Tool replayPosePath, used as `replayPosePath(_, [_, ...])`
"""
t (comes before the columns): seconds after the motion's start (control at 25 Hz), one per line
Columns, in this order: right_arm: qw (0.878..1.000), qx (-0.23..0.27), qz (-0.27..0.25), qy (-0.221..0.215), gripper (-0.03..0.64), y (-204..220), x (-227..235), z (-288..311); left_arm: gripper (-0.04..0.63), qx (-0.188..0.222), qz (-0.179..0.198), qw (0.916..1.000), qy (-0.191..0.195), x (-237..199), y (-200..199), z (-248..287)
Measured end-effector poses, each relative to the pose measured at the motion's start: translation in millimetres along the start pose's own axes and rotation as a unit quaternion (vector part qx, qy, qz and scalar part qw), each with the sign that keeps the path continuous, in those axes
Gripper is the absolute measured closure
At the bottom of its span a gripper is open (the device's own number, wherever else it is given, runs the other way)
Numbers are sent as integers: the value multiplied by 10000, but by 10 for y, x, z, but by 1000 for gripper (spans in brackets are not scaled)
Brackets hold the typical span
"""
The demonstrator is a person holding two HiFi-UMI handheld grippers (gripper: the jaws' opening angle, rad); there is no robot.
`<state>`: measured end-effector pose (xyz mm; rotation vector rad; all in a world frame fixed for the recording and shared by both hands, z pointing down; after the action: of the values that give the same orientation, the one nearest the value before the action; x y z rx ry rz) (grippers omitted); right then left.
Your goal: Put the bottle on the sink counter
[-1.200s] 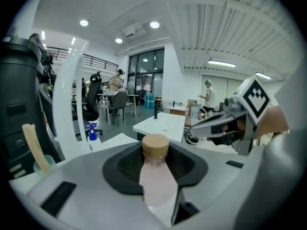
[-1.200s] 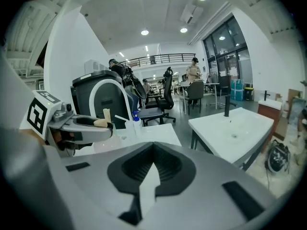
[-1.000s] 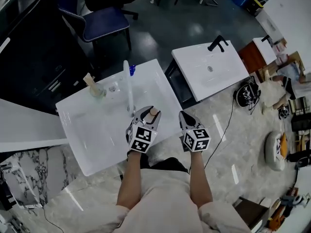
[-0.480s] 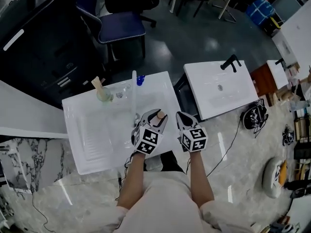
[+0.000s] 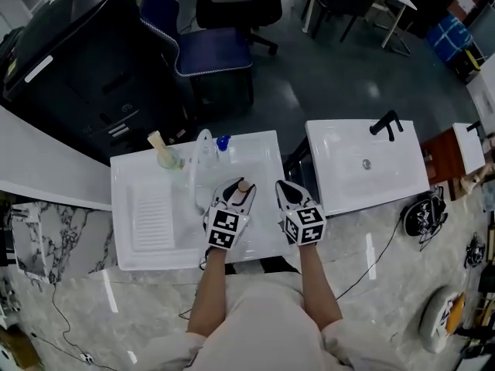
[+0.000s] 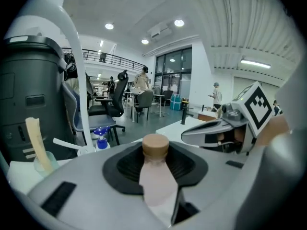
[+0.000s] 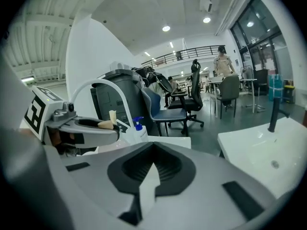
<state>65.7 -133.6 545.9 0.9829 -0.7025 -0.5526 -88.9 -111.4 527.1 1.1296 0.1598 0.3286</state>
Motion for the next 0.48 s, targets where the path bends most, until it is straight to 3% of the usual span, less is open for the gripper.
replayPosePath(0.2, [9996, -29, -26, -270, 614, -41, 57, 60, 460, 49, -19, 9994, -335, -89, -21, 145])
replayPosePath(0.48, [9984, -242, -177, -472, 612, 75, 19, 7, 460, 198, 97, 9988, -433, -177, -89, 391])
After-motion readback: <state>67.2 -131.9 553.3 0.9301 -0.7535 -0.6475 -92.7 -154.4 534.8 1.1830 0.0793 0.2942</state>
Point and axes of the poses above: the fingertips, and each gripper's own axes: z forward along the fingers, x to its right, y out of its underside, the point moved 7 cm from there along -z, backward along the fingers, and after that the axes turned 11 degrees about -y, right-handed, at the moved point
